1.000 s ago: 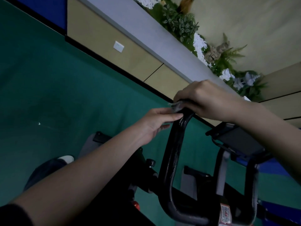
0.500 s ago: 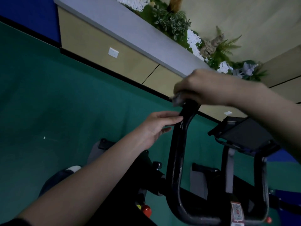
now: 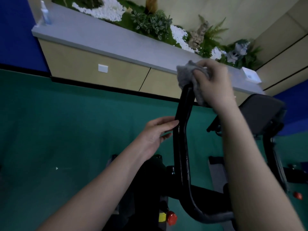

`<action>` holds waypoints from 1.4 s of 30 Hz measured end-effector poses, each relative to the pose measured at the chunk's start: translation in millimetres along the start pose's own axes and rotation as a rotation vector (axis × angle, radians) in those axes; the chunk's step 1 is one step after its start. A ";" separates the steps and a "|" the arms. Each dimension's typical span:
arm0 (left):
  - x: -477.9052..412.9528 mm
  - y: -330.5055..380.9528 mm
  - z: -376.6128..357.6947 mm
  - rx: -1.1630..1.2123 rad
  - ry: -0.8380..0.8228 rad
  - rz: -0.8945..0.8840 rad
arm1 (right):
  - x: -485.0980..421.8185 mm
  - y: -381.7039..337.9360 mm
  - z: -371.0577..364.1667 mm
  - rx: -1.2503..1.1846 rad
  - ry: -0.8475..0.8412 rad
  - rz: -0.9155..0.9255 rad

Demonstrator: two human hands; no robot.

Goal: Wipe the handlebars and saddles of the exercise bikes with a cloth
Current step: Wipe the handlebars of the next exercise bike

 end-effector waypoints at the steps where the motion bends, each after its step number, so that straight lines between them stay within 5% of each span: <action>1: 0.4 0.5 -0.2 -0.003 0.004 0.000 | 7.7 4.6 -3.8 -0.083 0.103 -0.061; 10: 2.4 10.1 -0.3 -0.234 0.065 -0.027 | 39.8 11.5 -39.6 -0.404 0.175 -0.358; 14: 6.8 28.4 0.9 -0.662 0.078 -0.154 | 70.8 11.2 -55.7 -0.405 0.181 -0.412; 18: 4.9 52.6 -5.4 -1.155 0.112 -0.461 | 99.4 4.1 -64.5 -0.269 0.194 -0.422; 21: -1.3 68.9 -10.1 -1.716 0.032 -0.728 | 114.6 -0.8 -64.7 -0.220 0.240 -0.427; 25: -15.2 82.3 -17.7 -2.090 -0.149 -0.964 | 114.2 -10.9 -71.2 -0.217 0.399 -0.429; 33: -45.1 93.5 -33.6 -2.170 -0.478 -0.890 | 143.3 -8.0 -74.4 -0.117 0.309 -0.321; 38: -49.2 95.8 -36.1 -2.098 -0.539 -0.816 | 138.9 -13.5 -80.0 -0.137 0.400 -0.343; 42: -50.3 95.6 -36.6 -2.095 -0.553 -0.855 | 138.7 -24.7 -93.2 0.120 0.295 -0.189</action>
Point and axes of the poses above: each hand's wrist, its own x-axis away from the middle knuckle, its own z-axis out of the back of the hand, y = z × x, the point moved 1 cm from there along -x, towards the middle knuckle, and after that the axes turned 14 degrees about -y, right-handed, at the moved point
